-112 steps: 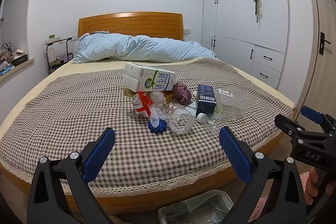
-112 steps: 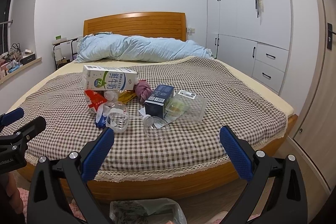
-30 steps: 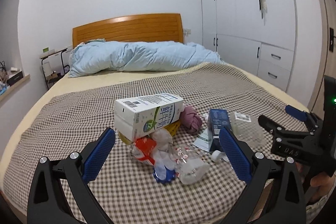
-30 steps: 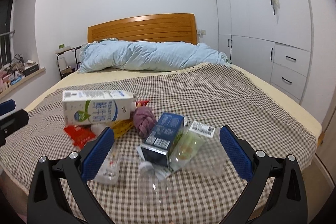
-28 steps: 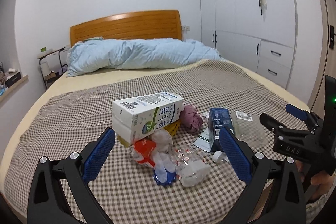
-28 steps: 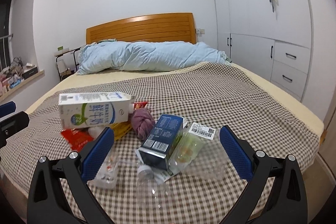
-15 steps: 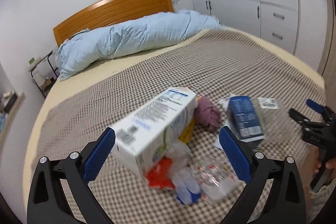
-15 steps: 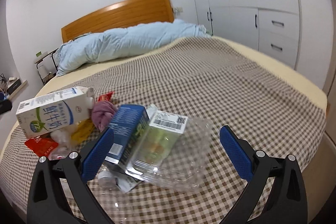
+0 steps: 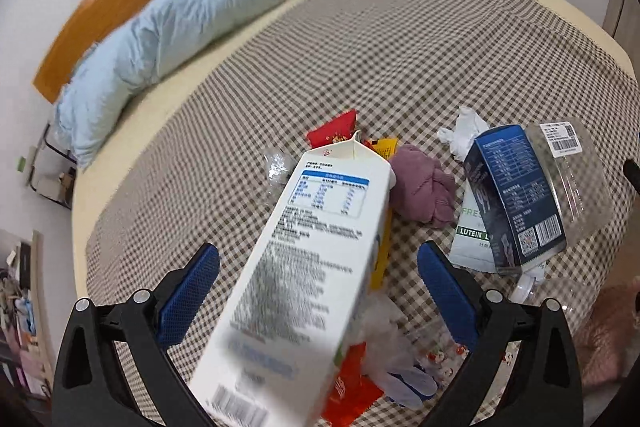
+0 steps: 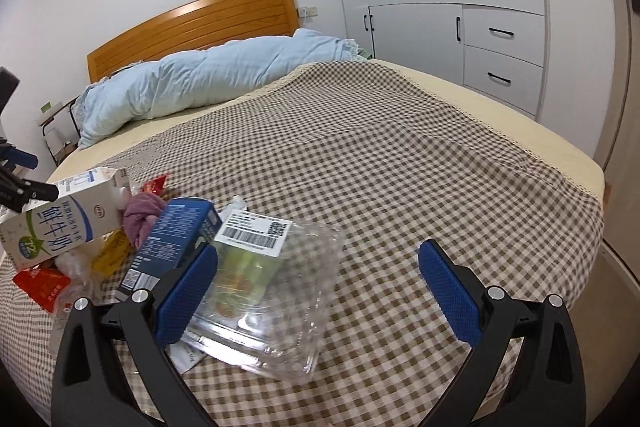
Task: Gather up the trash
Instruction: 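Reach the left tool to the white milk carton while the right tool approaches the clear plastic box, then close the left tool on the milk carton while the right tool grasps the clear plastic box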
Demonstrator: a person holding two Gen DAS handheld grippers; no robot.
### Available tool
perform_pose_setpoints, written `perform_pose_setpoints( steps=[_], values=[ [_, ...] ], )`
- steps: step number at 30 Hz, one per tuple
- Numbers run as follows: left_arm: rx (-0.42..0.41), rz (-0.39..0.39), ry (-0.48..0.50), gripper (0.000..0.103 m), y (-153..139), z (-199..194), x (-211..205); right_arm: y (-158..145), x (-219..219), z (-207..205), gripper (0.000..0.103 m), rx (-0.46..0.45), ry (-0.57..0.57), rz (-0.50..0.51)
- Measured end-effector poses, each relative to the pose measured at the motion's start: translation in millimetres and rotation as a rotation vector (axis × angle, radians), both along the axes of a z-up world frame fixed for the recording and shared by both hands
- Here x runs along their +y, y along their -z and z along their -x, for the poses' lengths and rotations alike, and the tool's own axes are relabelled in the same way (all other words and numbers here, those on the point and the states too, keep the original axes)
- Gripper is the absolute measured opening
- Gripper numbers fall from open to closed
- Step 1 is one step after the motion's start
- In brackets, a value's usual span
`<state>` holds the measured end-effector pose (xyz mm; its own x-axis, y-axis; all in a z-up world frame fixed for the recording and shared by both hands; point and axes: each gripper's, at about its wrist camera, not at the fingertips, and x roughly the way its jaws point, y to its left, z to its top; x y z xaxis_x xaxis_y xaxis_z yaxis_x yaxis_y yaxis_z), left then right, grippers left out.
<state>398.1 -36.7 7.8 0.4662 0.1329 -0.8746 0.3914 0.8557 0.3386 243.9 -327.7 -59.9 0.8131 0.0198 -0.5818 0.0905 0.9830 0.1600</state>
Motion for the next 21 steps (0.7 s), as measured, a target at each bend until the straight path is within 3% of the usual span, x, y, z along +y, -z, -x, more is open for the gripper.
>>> perform_pose_setpoints(
  steps=[4,8,12,14,16,21],
  values=[
    [0.109,0.045,-0.013,0.096,9,-23,4,4,-8,-4,0.097,0.015,0.005,-0.028],
    [0.155,0.004,-0.034,0.096,27,-39,7,4,-12,-7,0.097,0.015,0.016,-0.036],
    [0.235,0.072,-0.079,0.095,45,-47,13,5,-11,-7,0.097,0.017,0.014,-0.032],
    [0.240,0.084,-0.099,0.094,53,-43,11,4,-11,-7,0.097,0.015,0.012,-0.031],
    [0.219,0.069,-0.119,0.085,58,-38,10,4,-12,-5,0.097,0.012,0.013,-0.031],
    [0.163,0.087,-0.118,0.079,48,-11,9,1,-14,-2,0.097,0.004,0.013,-0.034]
  ],
)
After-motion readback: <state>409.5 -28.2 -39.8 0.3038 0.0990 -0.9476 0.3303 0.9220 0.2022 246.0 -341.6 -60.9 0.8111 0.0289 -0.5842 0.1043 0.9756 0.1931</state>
